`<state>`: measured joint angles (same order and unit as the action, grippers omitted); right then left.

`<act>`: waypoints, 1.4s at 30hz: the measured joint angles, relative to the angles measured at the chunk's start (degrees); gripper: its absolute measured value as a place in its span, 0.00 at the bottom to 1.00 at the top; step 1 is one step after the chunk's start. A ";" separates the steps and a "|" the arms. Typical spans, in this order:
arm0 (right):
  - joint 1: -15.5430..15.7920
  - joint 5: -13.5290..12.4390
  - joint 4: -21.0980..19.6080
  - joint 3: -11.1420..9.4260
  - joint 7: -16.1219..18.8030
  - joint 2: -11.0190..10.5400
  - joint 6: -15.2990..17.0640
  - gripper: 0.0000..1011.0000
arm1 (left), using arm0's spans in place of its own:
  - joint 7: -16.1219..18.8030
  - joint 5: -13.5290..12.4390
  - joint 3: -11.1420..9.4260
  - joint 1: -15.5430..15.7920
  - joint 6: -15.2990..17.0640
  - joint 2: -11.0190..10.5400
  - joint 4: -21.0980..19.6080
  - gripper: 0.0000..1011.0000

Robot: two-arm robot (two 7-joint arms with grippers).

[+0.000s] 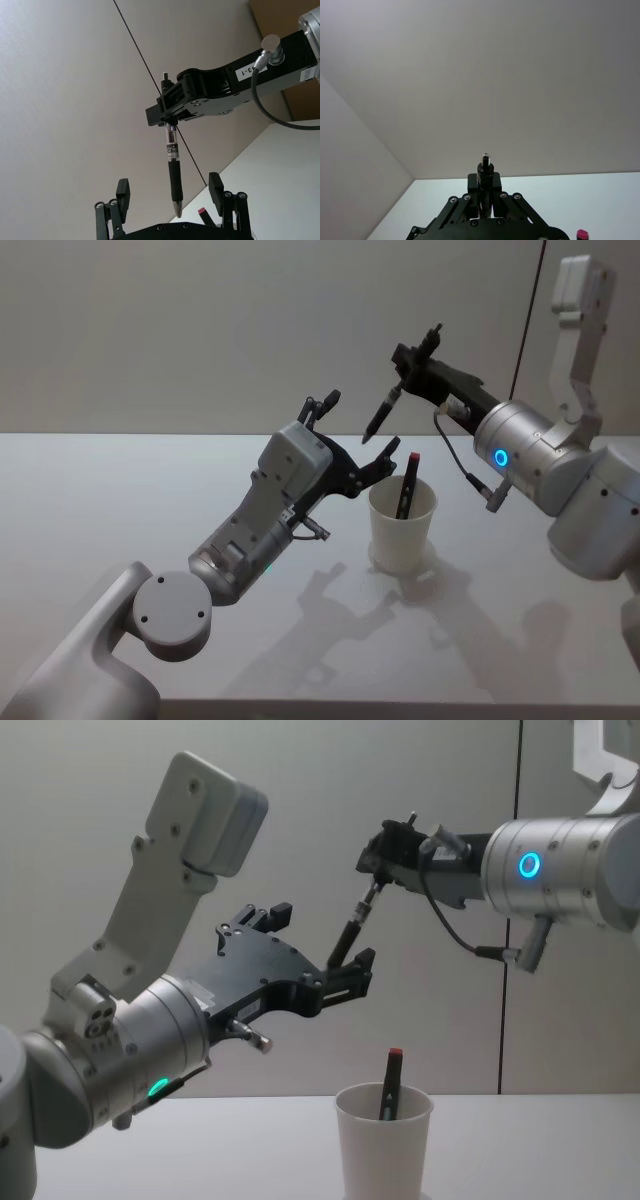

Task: Place the pen into the pen holder.

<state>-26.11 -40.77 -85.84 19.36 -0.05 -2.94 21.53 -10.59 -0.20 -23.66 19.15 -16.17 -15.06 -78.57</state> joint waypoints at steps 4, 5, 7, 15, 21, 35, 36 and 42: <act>0.04 2.26 -0.21 0.32 -1.51 0.03 -0.70 0.14 | 0.00 0.00 0.00 0.00 0.00 0.00 0.00 0.99; 0.05 2.75 -0.24 0.39 -1.83 0.05 -0.82 0.14 | 0.00 0.00 0.00 0.00 0.00 0.00 0.00 0.99; 0.06 4.37 -0.34 0.59 -2.98 0.09 -1.13 0.14 | 0.00 0.00 0.00 0.00 0.00 0.00 0.00 0.99; 0.02 9.54 -0.43 1.18 -6.36 0.24 -1.59 0.14 | 0.00 0.00 0.00 0.00 0.00 0.00 0.00 0.99; -0.04 12.21 -0.22 1.46 -7.66 0.29 -1.60 0.14 | 0.00 0.00 0.00 0.00 0.00 0.00 0.00 0.99; 0.06 16.64 0.96 1.91 -8.47 0.32 -1.60 0.14 | 0.00 0.00 0.00 0.00 0.00 0.00 0.00 0.99; 0.07 16.77 1.06 1.93 -8.44 0.33 -1.61 0.14 | 0.00 0.00 0.00 0.00 0.00 0.00 0.00 0.99; 0.09 17.83 2.04 2.07 -7.88 0.45 -1.92 0.14 | 0.00 0.00 0.00 0.00 0.00 0.00 0.00 0.99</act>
<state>-26.02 -22.93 -83.79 21.43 -7.93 -2.49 19.60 -10.59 -0.20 -23.66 19.15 -16.18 -15.06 -78.57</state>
